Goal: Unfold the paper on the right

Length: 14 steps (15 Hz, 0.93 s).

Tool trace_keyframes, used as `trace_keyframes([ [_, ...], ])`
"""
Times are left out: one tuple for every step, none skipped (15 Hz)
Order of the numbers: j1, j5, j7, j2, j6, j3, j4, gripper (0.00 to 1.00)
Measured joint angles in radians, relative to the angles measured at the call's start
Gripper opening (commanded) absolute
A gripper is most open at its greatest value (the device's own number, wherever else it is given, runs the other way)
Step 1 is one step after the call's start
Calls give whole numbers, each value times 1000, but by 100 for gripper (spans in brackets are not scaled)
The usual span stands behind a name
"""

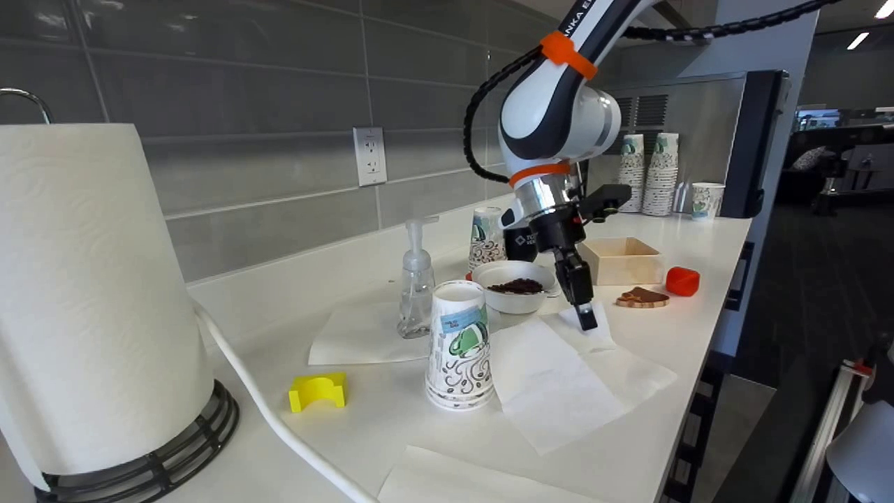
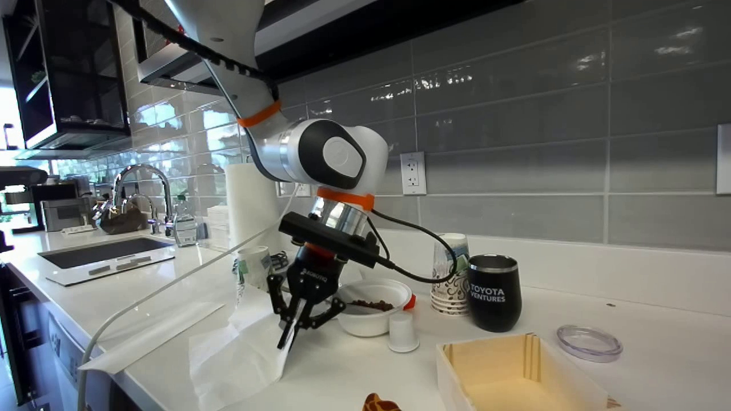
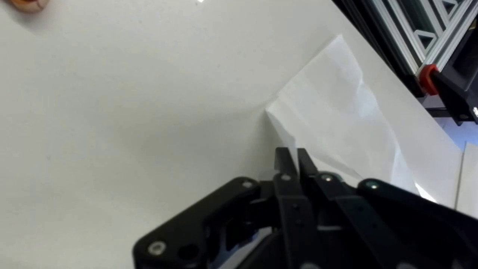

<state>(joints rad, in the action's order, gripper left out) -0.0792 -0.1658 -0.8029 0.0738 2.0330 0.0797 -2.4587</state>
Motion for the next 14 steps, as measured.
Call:
trace_keyframes([
  [0,0,0,0,20,1,-7,47],
  [0,0,-1,-1,38,1,-13,56],
  [0,0,-2,-3,56,1,-19,63],
  [0,0,-2,-8,75,1,-25,72],
  [0,0,-2,-13,96,1,-32,78],
  [0,0,-1,-22,115,0,-41,87],
  [0,0,1,-34,134,-1,-50,93],
  [0,0,8,-49,155,-2,-61,99],
  [0,0,16,-66,176,-3,-72,100],
  [0,0,25,-86,197,-3,-86,100],
  [0,0,35,-108,215,-3,-99,100],
  [0,0,43,-131,229,-3,-113,100],
  [0,0,53,-153,239,-3,-127,100],
  [0,0,66,-177,245,-3,-140,100],
])
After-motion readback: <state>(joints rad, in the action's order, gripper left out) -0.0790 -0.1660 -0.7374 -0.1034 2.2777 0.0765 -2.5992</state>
